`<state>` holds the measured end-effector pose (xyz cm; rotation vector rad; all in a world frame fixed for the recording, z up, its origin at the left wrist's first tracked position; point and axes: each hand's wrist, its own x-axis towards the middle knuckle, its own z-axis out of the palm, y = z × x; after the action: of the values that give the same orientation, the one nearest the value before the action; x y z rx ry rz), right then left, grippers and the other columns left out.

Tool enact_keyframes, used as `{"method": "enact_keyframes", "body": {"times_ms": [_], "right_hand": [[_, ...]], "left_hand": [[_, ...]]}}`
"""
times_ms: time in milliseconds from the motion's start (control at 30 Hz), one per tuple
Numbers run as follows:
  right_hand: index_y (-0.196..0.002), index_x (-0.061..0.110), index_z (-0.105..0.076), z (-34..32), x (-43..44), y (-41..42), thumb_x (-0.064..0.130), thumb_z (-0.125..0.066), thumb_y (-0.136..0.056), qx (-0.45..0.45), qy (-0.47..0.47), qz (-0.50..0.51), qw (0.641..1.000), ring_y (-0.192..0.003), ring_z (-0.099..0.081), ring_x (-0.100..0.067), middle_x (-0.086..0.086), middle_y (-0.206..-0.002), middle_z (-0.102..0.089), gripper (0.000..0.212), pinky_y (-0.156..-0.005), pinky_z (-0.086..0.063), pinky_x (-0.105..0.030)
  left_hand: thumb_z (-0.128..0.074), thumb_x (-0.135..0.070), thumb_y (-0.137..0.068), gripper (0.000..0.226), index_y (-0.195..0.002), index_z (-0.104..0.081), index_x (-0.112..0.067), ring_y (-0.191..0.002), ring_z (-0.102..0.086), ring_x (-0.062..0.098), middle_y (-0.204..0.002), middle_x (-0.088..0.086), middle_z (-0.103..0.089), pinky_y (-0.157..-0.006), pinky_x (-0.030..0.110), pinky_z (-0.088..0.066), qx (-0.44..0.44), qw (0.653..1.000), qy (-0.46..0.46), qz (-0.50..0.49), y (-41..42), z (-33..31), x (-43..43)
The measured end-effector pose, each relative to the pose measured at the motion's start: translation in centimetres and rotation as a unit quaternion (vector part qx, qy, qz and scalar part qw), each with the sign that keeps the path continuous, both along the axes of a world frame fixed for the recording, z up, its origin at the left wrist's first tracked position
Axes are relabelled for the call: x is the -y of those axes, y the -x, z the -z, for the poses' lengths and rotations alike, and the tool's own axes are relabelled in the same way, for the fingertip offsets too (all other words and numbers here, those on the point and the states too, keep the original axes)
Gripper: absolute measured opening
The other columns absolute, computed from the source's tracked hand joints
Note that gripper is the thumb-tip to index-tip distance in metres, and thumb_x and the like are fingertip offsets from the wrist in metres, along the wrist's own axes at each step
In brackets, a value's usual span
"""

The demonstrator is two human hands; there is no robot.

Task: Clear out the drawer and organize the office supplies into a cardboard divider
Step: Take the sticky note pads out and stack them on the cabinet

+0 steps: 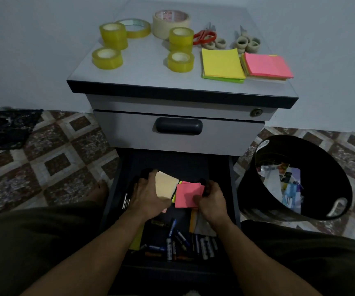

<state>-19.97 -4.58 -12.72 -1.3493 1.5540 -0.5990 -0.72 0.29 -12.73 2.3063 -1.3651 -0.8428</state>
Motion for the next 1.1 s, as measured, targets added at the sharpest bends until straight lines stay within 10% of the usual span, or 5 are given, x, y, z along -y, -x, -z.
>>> {"method": "enact_keyframes", "body": {"times_ms": [200,333,633,800,1100], "right_hand": [[-0.139,0.013,-0.047,0.6,-0.3,-0.8,0.000,-0.050,-0.090,0.035,-0.032,0.029,0.998,-0.101,-0.060,-0.019,-0.005,-0.119,-0.064,0.050,-0.090,-0.054,-0.039],[-0.146,0.031,-0.033,0.1,-0.1,-1.0,0.000,-0.042,-0.098,0.142,-0.075,0.034,0.986,-0.105,-0.062,-0.026,-0.001,-0.119,-0.057,0.058,-0.084,-0.058,-0.054],[-0.143,0.028,-0.039,0.0,-0.5,-1.1,-0.005,-0.036,-0.094,0.165,-0.125,0.012,0.978,-0.093,-0.061,-0.029,-0.004,-0.117,-0.053,0.059,-0.065,-0.058,-0.042],[-0.126,0.033,-0.046,-0.4,-0.3,-0.6,0.004,-0.040,-0.097,0.126,-0.087,0.045,0.987,-0.102,-0.060,-0.028,-0.002,-0.117,-0.055,0.042,-0.086,-0.056,-0.056],[-0.131,0.022,-0.050,-2.6,-2.1,-0.3,0.006,-0.047,-0.098,0.082,-0.102,-0.102,0.986,-0.093,-0.059,-0.005,0.002,-0.123,-0.059,0.037,-0.076,-0.050,-0.023]], "left_hand": [[-0.068,-0.006,-0.084,0.061,-0.140,-0.047,-0.020,-0.087,-0.060,0.007,-0.102,-0.006,-0.060,-0.067,0.021,-0.049,-0.187,0.978,0.028,-0.084,-0.9,-0.8,-0.1],[-0.061,0.005,-0.083,0.064,-0.141,-0.048,-0.019,-0.089,-0.062,0.014,-0.099,-0.002,-0.061,-0.072,0.029,-0.054,-0.220,0.972,0.010,-0.088,-1.3,-0.7,0.0],[-0.054,0.009,-0.086,0.078,-0.137,-0.036,-0.047,-0.108,-0.062,0.030,-0.119,0.008,-0.062,-0.092,0.049,-0.055,-0.405,0.904,-0.070,-0.117,-0.7,-1.1,0.0],[-0.048,0.009,-0.089,0.070,-0.145,-0.036,-0.031,-0.099,-0.058,0.027,-0.113,0.008,-0.057,-0.091,0.052,-0.052,-0.414,0.885,-0.002,-0.211,-1.3,-0.6,0.1],[-0.048,0.008,-0.092,0.071,-0.150,-0.028,-0.029,-0.090,-0.058,0.024,-0.107,0.004,-0.055,-0.077,0.043,-0.052,-0.431,0.847,0.095,-0.298,-2.2,-2.4,1.0]]}}
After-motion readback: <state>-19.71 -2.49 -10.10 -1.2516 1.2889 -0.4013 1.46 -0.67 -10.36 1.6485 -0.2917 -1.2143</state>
